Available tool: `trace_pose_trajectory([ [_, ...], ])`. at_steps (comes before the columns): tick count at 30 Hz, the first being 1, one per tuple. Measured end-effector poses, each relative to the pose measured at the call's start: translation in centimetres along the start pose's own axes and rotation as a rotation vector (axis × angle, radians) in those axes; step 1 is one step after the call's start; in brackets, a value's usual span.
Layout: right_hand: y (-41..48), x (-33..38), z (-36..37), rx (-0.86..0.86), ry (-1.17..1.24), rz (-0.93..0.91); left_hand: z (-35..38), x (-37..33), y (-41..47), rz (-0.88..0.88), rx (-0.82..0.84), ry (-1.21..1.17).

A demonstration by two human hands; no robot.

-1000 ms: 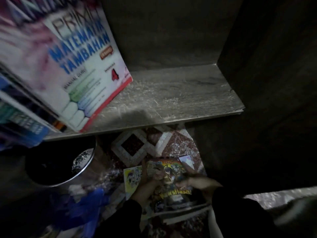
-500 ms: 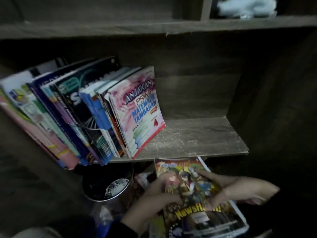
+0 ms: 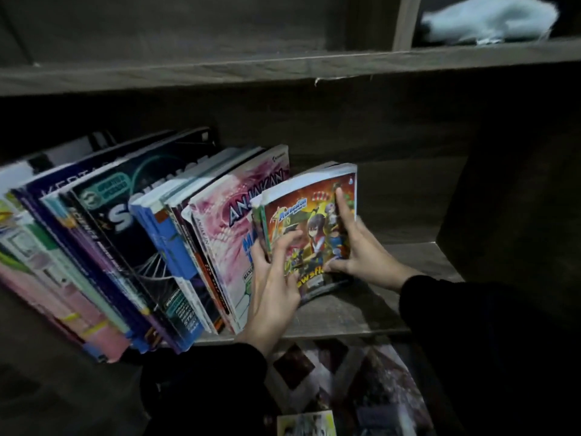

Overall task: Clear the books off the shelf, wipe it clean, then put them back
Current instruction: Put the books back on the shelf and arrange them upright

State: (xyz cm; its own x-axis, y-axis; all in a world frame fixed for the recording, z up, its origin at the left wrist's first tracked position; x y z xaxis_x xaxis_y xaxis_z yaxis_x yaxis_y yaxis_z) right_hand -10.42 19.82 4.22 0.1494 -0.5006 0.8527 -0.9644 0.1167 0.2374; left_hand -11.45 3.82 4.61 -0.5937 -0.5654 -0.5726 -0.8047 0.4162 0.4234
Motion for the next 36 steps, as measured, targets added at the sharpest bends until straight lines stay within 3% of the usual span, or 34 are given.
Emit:
trace_pose_trajectory([
  [9, 3.3, -4.6, 1.4, 0.017, -0.058, 0.020, 3.3, 2.2, 0.0, 0.090, -0.305, 0.273],
  [12, 2.9, -4.8, 1.6, 0.002, -0.136, 0.044, 3.8, 2.2, -1.0, 0.102, -0.371, 0.252],
  [16, 2.1, -5.4, 2.3, -0.067, -0.243, 0.109, 6.2, 4.3, -3.1, -0.041, -0.248, 0.168],
  [20, 2.1, -6.1, 2.1, -0.153, -0.292, 0.184, 8.5, 5.0, -3.8, -0.038, -0.190, 0.201],
  [24, 2.2, -6.2, 1.8, -0.172, -0.328, 0.233, 9.1, 5.4, -3.3, -0.142, -0.172, 0.233],
  [27, 1.8, -6.4, 1.7, -0.194, -0.331, 0.274, 8.6, 4.9, -3.7, -0.095, -0.158, 0.227],
  [32, -0.7, -5.5, 1.4, -0.472, -0.123, 0.199, 6.5, 4.4, -4.8, -0.096, -0.207, 0.113],
  [36, -6.0, -4.1, 2.2, -0.754, 0.072, -0.052, 4.7, 3.3, -7.3, 0.007, -0.330, 0.150],
])
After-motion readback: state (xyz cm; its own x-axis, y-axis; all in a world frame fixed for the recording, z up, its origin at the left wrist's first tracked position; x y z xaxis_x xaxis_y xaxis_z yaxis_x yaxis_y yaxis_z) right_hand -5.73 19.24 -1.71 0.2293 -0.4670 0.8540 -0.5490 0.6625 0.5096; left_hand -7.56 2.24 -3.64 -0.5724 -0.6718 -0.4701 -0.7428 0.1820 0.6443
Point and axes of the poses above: each hand's wrist, its own y-axis towards the middle knuckle, its own z-axis out of the palm, x = y × z, the point moved 8 cm from there along y, towards the middle knuckle, and after that the axes turned 14 degrees about y, right-handed, at the moved point
